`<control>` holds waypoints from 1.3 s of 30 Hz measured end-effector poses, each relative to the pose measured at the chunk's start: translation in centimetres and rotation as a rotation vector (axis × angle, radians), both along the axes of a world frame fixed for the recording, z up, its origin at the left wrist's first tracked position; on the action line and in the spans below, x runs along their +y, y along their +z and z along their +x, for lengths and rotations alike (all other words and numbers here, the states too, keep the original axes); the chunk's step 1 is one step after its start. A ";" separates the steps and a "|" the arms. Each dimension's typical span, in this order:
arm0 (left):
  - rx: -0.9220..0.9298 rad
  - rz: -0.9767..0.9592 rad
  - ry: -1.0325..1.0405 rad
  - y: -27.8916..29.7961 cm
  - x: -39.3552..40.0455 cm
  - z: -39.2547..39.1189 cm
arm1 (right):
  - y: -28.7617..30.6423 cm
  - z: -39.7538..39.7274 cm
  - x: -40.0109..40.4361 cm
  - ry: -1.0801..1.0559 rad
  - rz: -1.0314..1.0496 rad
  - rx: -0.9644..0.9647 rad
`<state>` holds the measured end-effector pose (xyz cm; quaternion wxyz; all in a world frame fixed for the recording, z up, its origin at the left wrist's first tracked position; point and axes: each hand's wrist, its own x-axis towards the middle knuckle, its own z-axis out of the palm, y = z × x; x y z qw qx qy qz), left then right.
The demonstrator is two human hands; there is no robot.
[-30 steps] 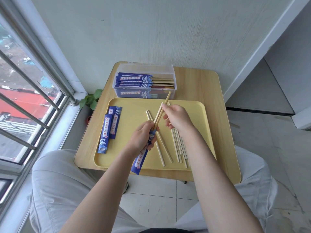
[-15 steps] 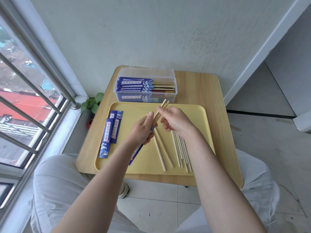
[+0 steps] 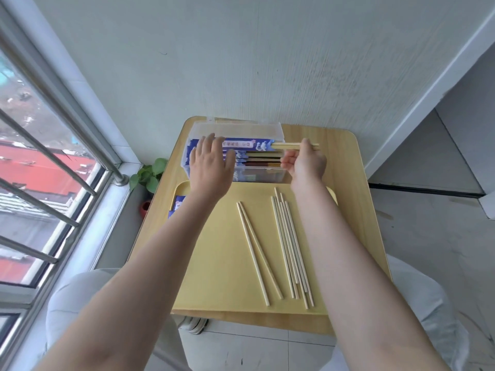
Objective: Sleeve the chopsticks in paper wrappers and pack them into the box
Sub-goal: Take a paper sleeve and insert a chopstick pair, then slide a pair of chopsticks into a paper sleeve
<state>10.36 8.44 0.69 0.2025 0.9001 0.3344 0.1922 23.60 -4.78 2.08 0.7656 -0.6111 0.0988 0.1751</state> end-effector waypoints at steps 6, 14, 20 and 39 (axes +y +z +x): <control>0.232 0.039 0.005 -2.1 2.4 1.4 | -0.5 0.9 3.3 0.128 0.007 0.101; 0.288 -0.018 0.029 -3.7 3.1 1.2 | -2.0 1.5 1.9 0.221 -0.552 -0.272; 0.231 0.020 0.012 -4.1 4.1 1.4 | -3.8 0.5 2.4 0.316 -1.085 -1.070; 0.338 0.105 0.021 -4.4 3.6 1.3 | -4.1 -2.2 3.6 0.670 -1.229 -1.101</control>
